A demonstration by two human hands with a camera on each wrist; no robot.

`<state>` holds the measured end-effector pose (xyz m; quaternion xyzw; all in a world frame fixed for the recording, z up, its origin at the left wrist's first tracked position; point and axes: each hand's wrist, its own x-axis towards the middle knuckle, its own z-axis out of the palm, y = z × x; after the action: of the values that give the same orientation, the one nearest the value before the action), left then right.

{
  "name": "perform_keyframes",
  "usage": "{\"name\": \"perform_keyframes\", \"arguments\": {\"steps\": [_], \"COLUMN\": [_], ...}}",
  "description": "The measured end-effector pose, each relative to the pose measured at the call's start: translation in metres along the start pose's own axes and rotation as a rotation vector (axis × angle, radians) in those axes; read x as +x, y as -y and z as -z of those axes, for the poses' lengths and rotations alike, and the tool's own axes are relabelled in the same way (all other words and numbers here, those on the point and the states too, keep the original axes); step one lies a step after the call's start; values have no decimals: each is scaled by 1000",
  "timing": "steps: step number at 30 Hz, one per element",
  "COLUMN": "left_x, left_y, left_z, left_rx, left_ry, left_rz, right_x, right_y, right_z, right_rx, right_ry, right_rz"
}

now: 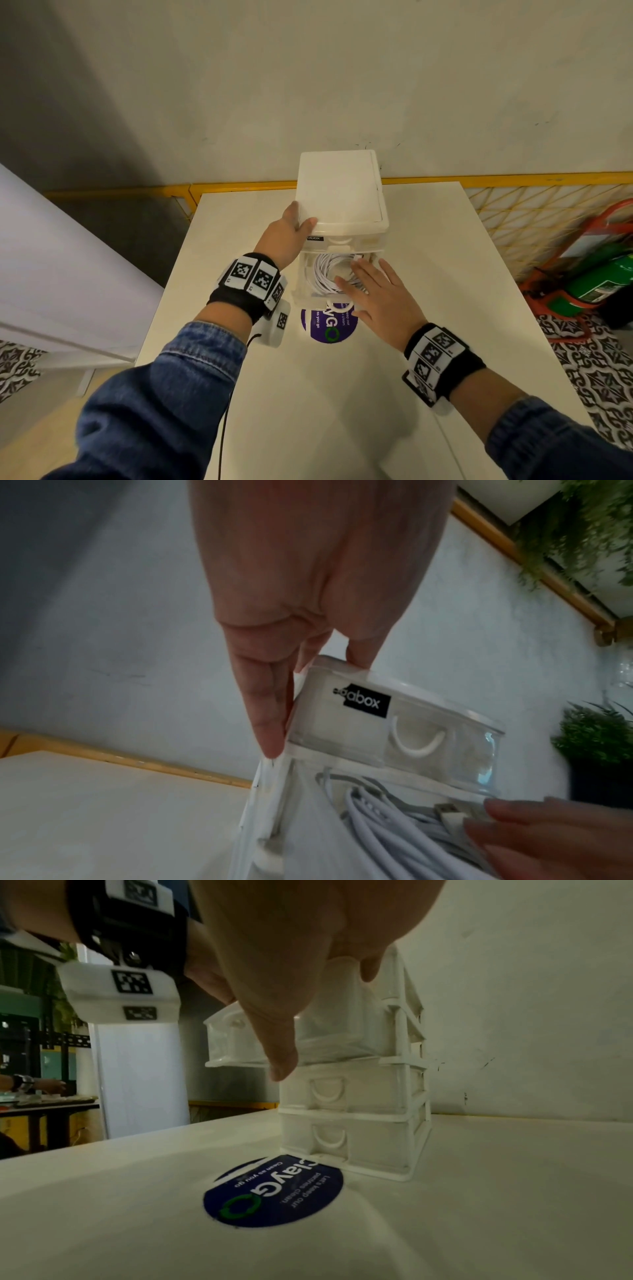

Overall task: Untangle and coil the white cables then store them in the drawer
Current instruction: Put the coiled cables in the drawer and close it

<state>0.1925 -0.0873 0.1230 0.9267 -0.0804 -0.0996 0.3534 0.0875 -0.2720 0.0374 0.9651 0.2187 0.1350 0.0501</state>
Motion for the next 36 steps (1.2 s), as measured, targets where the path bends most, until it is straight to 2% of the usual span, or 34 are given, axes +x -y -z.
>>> {"name": "perform_keyframes", "arguments": {"steps": [7,10,12,15,17,22,24,27,32,36], "left_x": [3,3,3,6,7,8,9,11,12,13], "left_y": [2,2,2,4,5,6,7,8,10,12], "left_z": [0,0,1,2,2,1,1,1,-1,-1], "left_rx": [-33,-51,-57,-69,-72,-81,-85,-90,-95,-93], "left_ry": [-6,-6,-2,9,12,14,17,20,21,18], "left_rz": [4,9,11,17,22,33,36,41,44,38], "right_x": [14,5,3,10,16,24,30,38,46,47], "right_y": [-9,-8,-8,-9,-10,-11,-13,-20,-22,-21], "right_z": [-12,-17,-21,-18,-13,-9,-8,-12,-15,-19], "right_rx": [86,40,83,184,314,776,1045,1210,1177,1204], "right_ry": [-48,-152,-262,-321,-348,-414,-330,-237,-271,-285], "right_rz": [-3,-53,-69,-56,-159,-818,-958,-891,-978,-975]}}
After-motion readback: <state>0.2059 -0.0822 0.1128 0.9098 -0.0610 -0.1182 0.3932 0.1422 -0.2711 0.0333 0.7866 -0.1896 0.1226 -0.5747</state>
